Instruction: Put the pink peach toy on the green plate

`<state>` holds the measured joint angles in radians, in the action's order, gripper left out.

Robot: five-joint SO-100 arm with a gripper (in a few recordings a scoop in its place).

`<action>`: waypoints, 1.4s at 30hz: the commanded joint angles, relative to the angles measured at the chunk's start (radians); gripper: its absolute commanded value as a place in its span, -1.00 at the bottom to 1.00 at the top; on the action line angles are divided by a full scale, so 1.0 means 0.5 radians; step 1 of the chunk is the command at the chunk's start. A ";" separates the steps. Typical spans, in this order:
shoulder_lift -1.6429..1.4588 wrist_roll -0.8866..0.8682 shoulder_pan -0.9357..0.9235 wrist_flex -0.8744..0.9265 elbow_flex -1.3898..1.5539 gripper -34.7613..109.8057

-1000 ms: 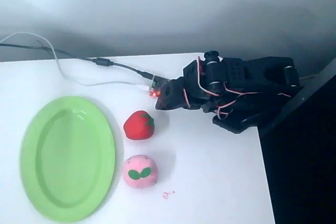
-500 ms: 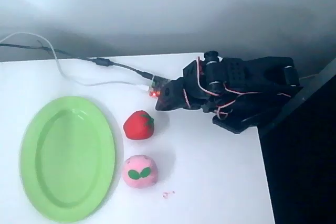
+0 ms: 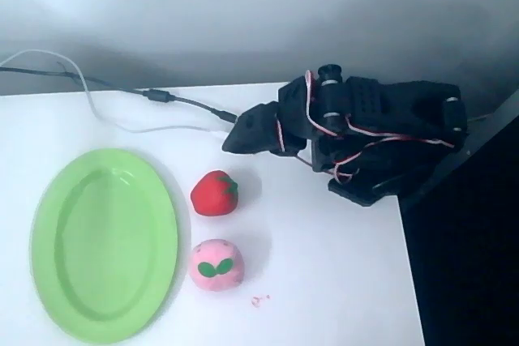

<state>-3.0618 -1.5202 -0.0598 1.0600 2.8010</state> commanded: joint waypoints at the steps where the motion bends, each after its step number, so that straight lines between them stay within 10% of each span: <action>1: 0.574 -0.031 0.031 -0.018 -0.703 -0.34; 8: 1.534 -0.270 0.442 -0.049 -1.850 0.01; 23: 1.675 -1.206 1.546 -0.114 -1.552 0.11; 42: 2.562 -1.295 1.592 -0.184 -1.896 0.05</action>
<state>-1.8224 -2.1568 0.7348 0.9679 1.9236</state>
